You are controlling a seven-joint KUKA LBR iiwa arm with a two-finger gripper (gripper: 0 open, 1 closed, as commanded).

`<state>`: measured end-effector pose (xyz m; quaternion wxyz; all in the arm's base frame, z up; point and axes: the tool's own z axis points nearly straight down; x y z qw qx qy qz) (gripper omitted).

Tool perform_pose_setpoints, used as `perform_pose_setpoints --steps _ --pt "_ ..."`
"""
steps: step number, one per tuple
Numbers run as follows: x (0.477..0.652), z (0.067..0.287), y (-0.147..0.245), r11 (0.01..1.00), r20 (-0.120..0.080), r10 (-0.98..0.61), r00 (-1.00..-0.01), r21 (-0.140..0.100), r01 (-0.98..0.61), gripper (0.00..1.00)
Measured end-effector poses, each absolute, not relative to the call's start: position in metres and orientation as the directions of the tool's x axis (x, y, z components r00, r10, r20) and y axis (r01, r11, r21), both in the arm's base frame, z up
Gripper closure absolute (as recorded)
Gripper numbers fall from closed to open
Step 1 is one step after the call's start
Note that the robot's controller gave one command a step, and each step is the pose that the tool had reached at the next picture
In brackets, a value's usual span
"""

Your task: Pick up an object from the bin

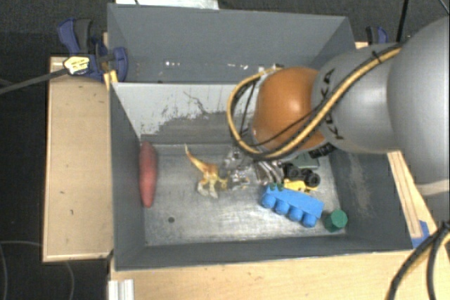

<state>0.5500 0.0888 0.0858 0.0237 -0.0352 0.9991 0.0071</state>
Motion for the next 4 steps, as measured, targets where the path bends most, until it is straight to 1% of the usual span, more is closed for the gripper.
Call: perform_pose_setpoints --steps 1,2,3,4 --pt "0.553 0.224 0.1 0.998 -0.005 -0.069 -0.998 0.001 -0.069 1.0" --pt "0.552 0.223 0.099 0.998 -0.003 -0.067 -0.998 0.001 -0.067 0.0" --pt "0.552 0.223 0.099 0.998 -0.003 -0.066 -0.998 0.001 -0.066 0.0" --pt "0.56 0.17 0.108 0.997 -0.01 -0.079 -0.997 0.002 -0.079 0.0"
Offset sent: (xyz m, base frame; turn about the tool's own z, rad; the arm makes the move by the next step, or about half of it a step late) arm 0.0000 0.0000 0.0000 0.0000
